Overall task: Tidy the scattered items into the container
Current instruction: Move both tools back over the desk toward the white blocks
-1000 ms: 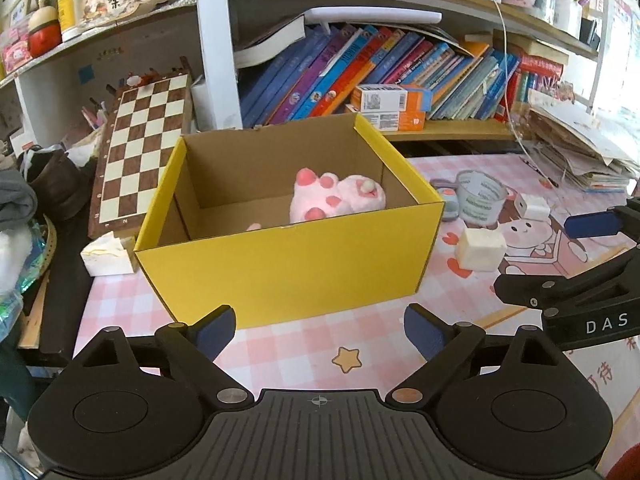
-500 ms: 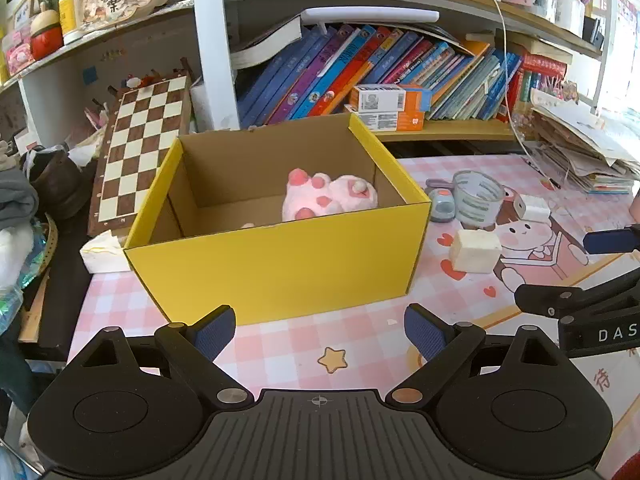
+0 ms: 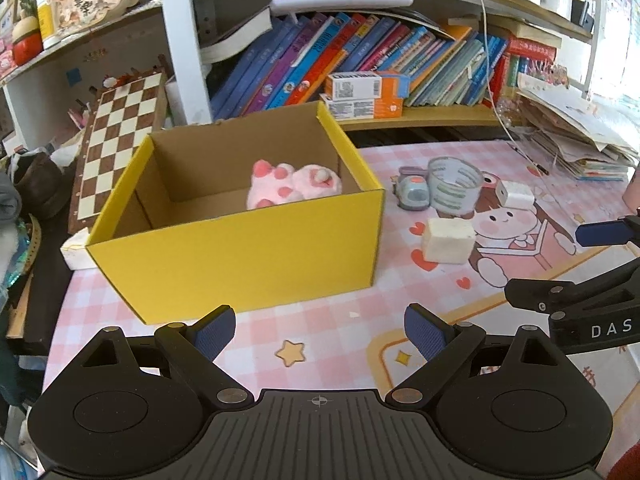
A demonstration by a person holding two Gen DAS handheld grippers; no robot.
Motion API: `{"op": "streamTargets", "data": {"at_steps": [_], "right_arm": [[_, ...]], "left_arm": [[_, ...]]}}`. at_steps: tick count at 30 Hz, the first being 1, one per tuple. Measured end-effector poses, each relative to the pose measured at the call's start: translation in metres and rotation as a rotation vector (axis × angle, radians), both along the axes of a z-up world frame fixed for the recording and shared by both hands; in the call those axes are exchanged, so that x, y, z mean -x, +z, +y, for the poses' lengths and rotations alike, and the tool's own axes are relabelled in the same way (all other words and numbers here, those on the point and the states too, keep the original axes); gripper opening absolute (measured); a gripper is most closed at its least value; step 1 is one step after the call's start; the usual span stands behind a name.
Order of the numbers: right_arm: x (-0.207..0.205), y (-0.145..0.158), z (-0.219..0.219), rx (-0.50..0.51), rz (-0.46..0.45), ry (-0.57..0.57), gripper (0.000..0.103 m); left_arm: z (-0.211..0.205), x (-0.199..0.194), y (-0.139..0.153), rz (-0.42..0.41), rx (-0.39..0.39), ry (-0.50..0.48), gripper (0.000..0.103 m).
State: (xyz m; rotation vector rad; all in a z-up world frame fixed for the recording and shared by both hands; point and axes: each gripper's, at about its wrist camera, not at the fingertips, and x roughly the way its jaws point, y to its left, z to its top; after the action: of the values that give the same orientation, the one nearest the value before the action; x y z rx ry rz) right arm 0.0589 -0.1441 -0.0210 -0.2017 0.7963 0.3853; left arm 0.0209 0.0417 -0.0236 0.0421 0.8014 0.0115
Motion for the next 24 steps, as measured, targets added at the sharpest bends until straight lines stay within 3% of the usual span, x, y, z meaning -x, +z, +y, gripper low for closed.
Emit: {"op": "streamTargets", "data": {"at_steps": [24], "right_arm": [[-0.030,-0.006,-0.076,-0.023,0.009,0.012,0.103]], "left_arm": [[-0.083,-0.025,-0.005,0.012,-0.025,-0.027,0.094]]}}
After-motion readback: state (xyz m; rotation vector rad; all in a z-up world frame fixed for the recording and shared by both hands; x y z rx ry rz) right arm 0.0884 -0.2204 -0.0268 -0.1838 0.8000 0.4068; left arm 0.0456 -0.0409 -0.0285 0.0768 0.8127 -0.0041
